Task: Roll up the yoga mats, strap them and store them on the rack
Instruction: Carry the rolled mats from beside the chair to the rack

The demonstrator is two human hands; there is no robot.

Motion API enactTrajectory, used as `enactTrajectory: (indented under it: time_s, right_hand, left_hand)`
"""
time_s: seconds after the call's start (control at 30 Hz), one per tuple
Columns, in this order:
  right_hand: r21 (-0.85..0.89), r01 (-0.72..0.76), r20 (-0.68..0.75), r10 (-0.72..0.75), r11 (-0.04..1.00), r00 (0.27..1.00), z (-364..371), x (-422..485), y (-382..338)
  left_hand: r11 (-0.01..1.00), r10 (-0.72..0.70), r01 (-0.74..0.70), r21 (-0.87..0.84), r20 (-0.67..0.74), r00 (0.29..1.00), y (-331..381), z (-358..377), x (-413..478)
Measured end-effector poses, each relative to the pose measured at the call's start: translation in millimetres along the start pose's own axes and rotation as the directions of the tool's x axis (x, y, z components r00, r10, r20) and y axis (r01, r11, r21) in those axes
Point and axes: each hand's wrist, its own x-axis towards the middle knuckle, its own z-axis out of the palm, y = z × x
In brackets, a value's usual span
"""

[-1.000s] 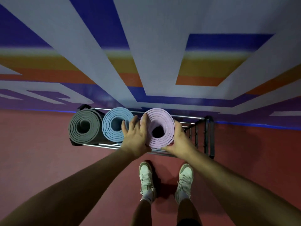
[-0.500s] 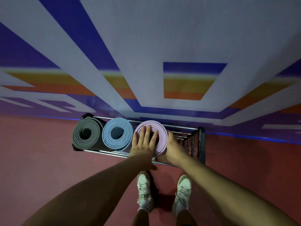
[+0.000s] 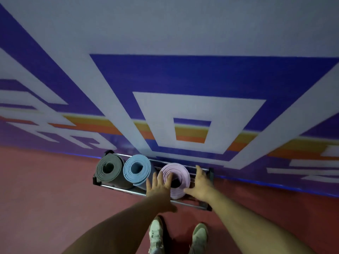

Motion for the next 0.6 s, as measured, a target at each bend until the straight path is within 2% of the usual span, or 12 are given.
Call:
enactTrajectory:
  time_s: [0.07,0.13,0.23,0.33,0.5,0.6]
  right_hand:
    - [0.008,-0.020,-0.045,0.020,1.000,0.999,-3.3,7.3,-0.2]
    - [-0.019,0.054,-0.043,-0.055,0.998,0.998,-1.7,8.3,-3.8]
    - [-0.095,0.222,0.037,-0.219,0.970,0.975,9.2,-3.0,-8.1]
    - [-0.179,0.294,0.123,-0.275,0.939,0.954,8.6,-12.2,-12.4]
    - [-0.306,0.227,0.076,-0.214,0.924,0.974,-5.1,-35.6,-18.9]
    - [-0.329,0.196,0.030,-0.197,0.924,0.980,-16.5,-57.9,-22.6]
  left_hand:
    - [0.999,-0.001,0.000,-0.035,-0.025,1.000,0.0,0.1,3.0]
    - [0.998,0.018,-0.021,-0.063,-0.053,0.998,-0.4,1.5,4.4]
    - [0.994,0.056,-0.060,-0.091,-0.045,0.997,0.6,5.5,2.9]
    - [0.990,0.050,-0.055,-0.128,-0.043,0.998,0.1,1.1,0.3]
    - [0.989,0.044,-0.055,-0.136,-0.080,0.996,-19.1,-9.0,-14.9]
    - [0.988,0.111,-0.119,-0.094,-0.089,0.990,-34.2,-17.7,-26.5]
